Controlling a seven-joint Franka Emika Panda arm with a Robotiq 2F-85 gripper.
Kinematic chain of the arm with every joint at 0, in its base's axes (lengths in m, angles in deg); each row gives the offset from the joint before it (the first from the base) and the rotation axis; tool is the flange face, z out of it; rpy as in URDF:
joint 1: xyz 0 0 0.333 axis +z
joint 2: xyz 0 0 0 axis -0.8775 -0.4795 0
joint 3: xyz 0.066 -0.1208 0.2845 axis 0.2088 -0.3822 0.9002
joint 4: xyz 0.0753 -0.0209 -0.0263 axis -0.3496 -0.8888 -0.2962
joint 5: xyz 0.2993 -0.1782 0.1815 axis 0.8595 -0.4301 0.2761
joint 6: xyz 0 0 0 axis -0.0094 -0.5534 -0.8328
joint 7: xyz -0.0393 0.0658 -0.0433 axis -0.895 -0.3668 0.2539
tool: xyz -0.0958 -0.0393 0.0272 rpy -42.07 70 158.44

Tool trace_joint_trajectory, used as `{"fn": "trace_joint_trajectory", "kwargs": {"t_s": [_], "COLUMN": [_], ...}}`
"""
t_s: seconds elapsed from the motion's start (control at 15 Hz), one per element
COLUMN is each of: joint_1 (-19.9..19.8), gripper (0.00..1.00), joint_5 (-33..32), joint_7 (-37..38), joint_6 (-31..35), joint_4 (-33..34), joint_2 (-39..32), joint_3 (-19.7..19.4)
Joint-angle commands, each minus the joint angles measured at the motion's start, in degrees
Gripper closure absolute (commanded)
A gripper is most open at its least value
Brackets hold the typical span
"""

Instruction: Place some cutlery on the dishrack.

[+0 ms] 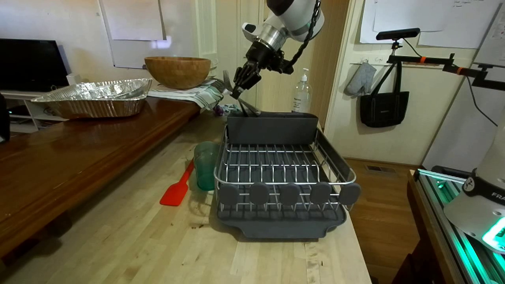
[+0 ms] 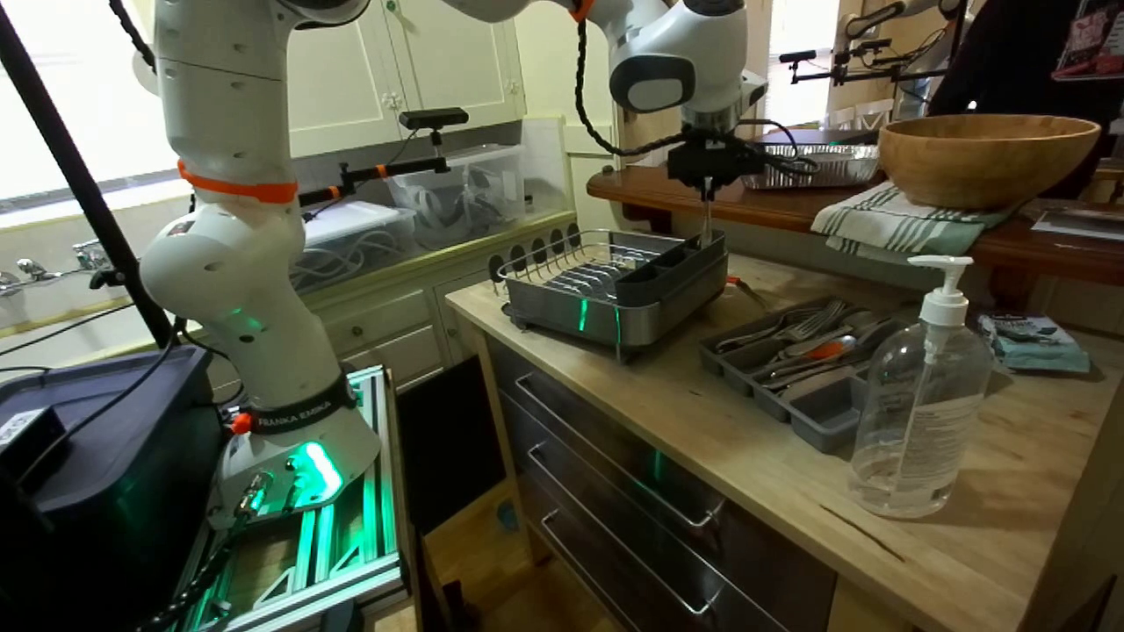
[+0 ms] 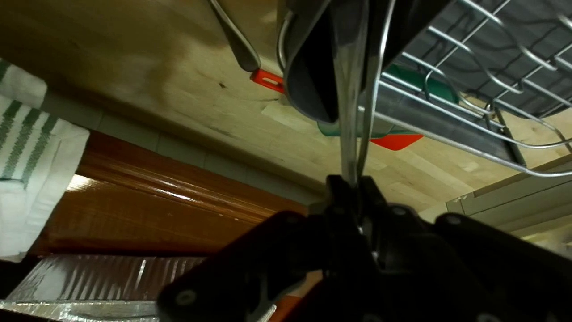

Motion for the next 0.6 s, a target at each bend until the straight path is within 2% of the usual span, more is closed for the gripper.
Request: {"fn": "trace_joint_trajectory", "kwargs": {"t_s": [0.0,0.33,0.53], "joint_1": [0.02,0.11,1.13], "gripper": [0.97,0.97,0.97], "joint_5": [1.43,4.58,4.62], "joint_7": [-1.22,-3.48,-0.68], "joint_6": [-0.13,2.91,2.74], "joint_4": [-1.64,-1.64,-1.21], "joint_2": [0.63,0.77,0.12], "joint_3": [-0.03,0.69,0.48]}}
